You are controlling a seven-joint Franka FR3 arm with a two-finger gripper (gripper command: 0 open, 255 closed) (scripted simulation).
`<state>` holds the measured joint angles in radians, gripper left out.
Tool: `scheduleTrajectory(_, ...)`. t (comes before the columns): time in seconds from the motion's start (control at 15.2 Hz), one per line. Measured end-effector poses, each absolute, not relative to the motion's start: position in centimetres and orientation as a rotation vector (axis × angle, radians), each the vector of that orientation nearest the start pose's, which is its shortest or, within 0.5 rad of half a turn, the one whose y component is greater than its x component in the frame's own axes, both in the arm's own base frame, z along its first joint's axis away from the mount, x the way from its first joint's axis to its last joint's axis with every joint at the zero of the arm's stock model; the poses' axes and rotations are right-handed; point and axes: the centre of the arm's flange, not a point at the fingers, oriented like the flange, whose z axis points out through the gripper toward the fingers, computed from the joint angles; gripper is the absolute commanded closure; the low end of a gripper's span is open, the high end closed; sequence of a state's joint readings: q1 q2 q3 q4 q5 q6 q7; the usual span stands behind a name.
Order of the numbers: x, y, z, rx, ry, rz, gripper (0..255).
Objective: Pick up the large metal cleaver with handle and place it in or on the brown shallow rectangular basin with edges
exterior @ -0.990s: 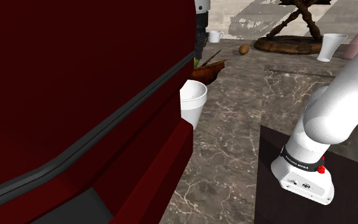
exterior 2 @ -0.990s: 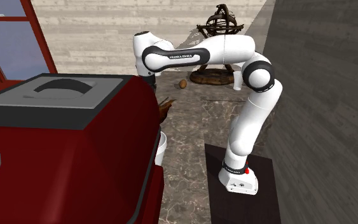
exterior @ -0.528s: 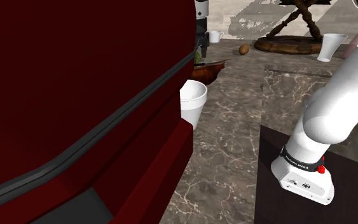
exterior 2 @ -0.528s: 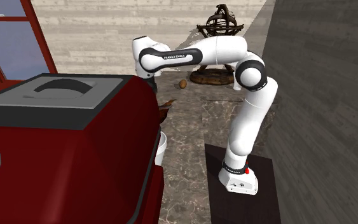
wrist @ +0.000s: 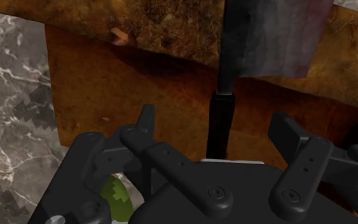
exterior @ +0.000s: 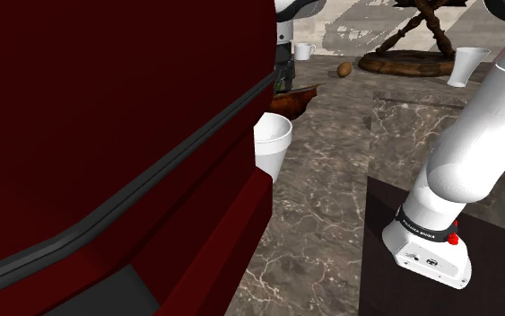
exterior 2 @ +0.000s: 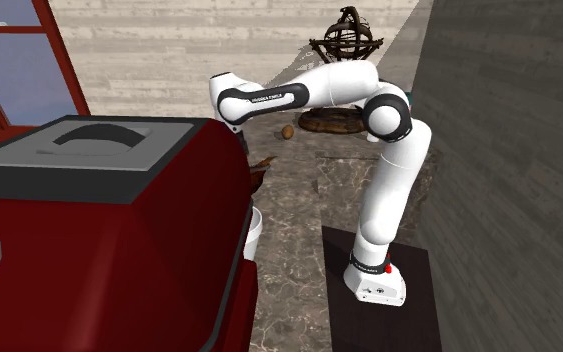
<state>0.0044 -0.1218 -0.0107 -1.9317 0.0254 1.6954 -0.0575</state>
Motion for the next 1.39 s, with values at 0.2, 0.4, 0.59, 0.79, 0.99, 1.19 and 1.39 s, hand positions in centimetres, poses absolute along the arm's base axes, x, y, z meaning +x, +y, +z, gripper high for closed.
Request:
scheduleTrajectory(0.2,51.0,-0.1,52.2,-3.106,-0.073,0.177,0)
scheduleTrajectory(0.4,51.0,0.0,52.0,-3.106,-0.073,0.177,0)
scheduleTrajectory(0.59,51.0,0.0,52.0,-3.106,-0.073,0.176,255)
scheduleTrajectory(0.79,51.0,0.2,52.2,-3.104,-0.078,0.169,255)
scheduleTrajectory(0.99,51.0,0.1,52.2,-3.105,-0.077,0.168,255)
scheduleTrajectory(1.19,51.0,0.1,52.2,-3.105,-0.075,0.17,255)
scheduleTrajectory(1.39,50.9,0.0,53.2,-3.105,-0.073,0.175,255)
